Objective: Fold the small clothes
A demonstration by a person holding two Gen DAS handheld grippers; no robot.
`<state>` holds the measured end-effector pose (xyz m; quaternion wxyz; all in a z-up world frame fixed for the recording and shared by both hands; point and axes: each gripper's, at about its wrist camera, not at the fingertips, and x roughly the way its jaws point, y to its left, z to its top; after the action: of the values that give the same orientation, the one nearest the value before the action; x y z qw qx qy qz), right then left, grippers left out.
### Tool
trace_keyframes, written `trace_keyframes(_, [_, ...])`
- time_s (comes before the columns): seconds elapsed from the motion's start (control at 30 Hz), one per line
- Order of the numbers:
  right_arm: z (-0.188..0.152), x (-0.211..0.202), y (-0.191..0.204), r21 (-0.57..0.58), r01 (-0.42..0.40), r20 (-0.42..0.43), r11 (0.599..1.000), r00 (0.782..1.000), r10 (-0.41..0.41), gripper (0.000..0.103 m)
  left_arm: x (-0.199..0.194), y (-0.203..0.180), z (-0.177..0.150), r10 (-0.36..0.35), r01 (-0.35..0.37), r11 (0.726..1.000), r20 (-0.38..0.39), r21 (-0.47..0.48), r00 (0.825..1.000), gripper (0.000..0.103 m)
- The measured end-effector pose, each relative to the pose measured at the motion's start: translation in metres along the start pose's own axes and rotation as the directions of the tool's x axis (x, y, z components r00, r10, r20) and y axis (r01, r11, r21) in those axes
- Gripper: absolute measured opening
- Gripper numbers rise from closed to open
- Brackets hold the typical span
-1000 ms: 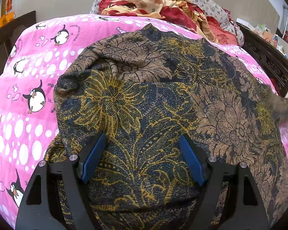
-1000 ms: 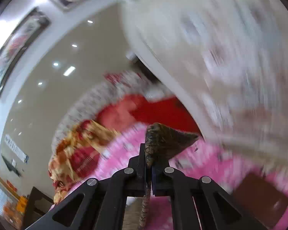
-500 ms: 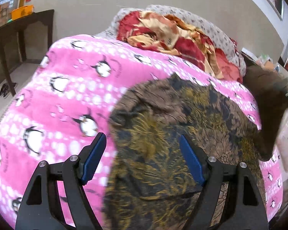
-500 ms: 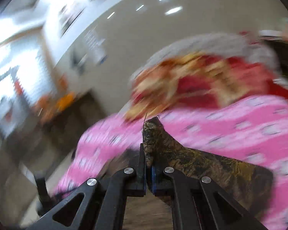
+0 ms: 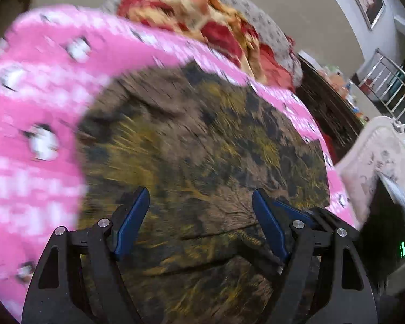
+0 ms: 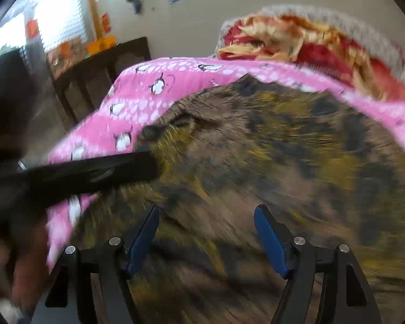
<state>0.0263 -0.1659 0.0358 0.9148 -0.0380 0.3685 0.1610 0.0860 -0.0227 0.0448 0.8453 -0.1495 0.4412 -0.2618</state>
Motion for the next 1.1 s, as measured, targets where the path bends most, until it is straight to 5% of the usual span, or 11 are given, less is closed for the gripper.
trace_keyframes(0.1, [-0.037,-0.027,-0.018,-0.065,0.089,-0.026,0.994,0.996,-0.09,0.07,0.028,0.008,-0.009,-0.031,0.03,0.999,-0.079,-0.017,0.996,0.079])
trace_keyframes(0.2, [-0.083,-0.039,-0.043,-0.013,0.112,-0.051,0.994,0.992,-0.112,0.07,0.019,0.006,-0.022,-0.047,0.047,0.999,-0.045,-0.006,0.998,0.079])
trace_keyframes(0.4, [-0.088,-0.038,-0.061,0.121,0.211,-0.048,0.97,0.977,-0.207,0.07,0.014,0.009,-0.022,-0.169,0.163,0.982,-0.055,-0.095,0.984,0.079])
trace_keyframes(0.47, [-0.087,-0.038,-0.059,0.111,0.228,-0.041,0.967,0.973,-0.225,0.07,0.013,0.005,-0.015,-0.18,0.175,0.979,-0.042,-0.102,0.983,0.07])
trace_keyframes(0.53, [-0.085,-0.038,-0.06,0.114,0.226,-0.035,0.968,0.974,-0.223,0.07,0.014,0.003,-0.008,-0.162,0.159,0.983,-0.034,-0.093,0.986,0.05])
trace_keyframes(0.73, [-0.086,-0.039,-0.06,0.117,0.223,-0.038,0.968,0.975,-0.219,0.07,0.032,0.018,0.003,-0.076,0.072,0.983,-0.019,-0.169,0.997,0.046])
trace_keyframes(0.87, [-0.084,-0.037,-0.062,0.122,0.219,-0.04,0.968,0.976,-0.216,0.07,0.031,0.027,-0.003,-0.092,0.091,0.97,0.006,-0.227,0.996,0.038])
trace_keyframes(0.93, [-0.084,-0.035,-0.061,0.12,0.223,-0.037,0.967,0.975,-0.22,0.07,0.033,0.03,-0.005,-0.019,0.016,0.974,-0.011,-0.226,1.0,0.004])
trace_keyframes(1.1, [-0.084,-0.035,-0.061,0.12,0.226,-0.039,0.967,0.974,-0.223,0.07,0.014,0.014,-0.004,-0.003,0.008,0.993,0.042,-0.117,0.999,0.003])
